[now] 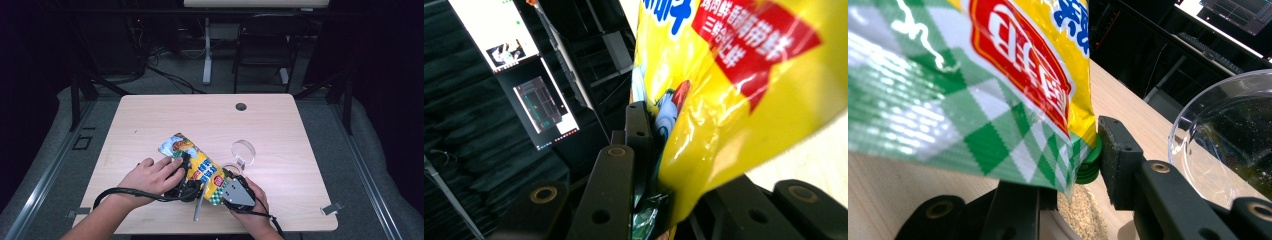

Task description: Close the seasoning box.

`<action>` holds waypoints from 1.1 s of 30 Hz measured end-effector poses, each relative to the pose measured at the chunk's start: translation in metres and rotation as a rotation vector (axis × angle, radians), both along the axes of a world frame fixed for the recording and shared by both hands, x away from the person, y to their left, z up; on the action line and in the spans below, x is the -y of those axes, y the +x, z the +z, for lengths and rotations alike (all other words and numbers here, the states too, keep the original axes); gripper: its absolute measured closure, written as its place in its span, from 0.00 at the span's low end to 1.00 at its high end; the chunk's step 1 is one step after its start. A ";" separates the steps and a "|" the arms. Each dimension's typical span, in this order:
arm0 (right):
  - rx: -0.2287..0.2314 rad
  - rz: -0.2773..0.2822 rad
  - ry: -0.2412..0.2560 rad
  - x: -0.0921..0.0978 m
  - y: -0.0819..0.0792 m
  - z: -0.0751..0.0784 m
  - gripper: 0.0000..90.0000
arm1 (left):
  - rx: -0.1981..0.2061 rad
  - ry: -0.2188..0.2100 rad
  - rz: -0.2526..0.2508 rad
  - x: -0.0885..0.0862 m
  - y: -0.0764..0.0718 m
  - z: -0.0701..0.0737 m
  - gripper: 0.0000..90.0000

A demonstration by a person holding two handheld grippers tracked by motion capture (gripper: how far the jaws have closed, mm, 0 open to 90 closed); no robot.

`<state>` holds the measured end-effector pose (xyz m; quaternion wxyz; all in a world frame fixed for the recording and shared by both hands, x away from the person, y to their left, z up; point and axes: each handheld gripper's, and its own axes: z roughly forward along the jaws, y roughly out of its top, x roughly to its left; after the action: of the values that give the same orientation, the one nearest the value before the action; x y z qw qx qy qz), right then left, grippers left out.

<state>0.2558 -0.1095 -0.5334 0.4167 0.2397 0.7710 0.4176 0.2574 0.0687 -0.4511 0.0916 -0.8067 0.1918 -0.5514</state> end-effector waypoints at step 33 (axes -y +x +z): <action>0.013 0.001 -0.020 0.000 -0.001 0.000 0.78 | -0.137 -0.290 0.065 -0.025 0.007 -0.028 0.95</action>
<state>0.2551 -0.1098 -0.5330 0.4239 0.2326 0.7725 0.4117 0.2649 0.0935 -0.4786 -0.0213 -0.8530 0.0900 -0.5137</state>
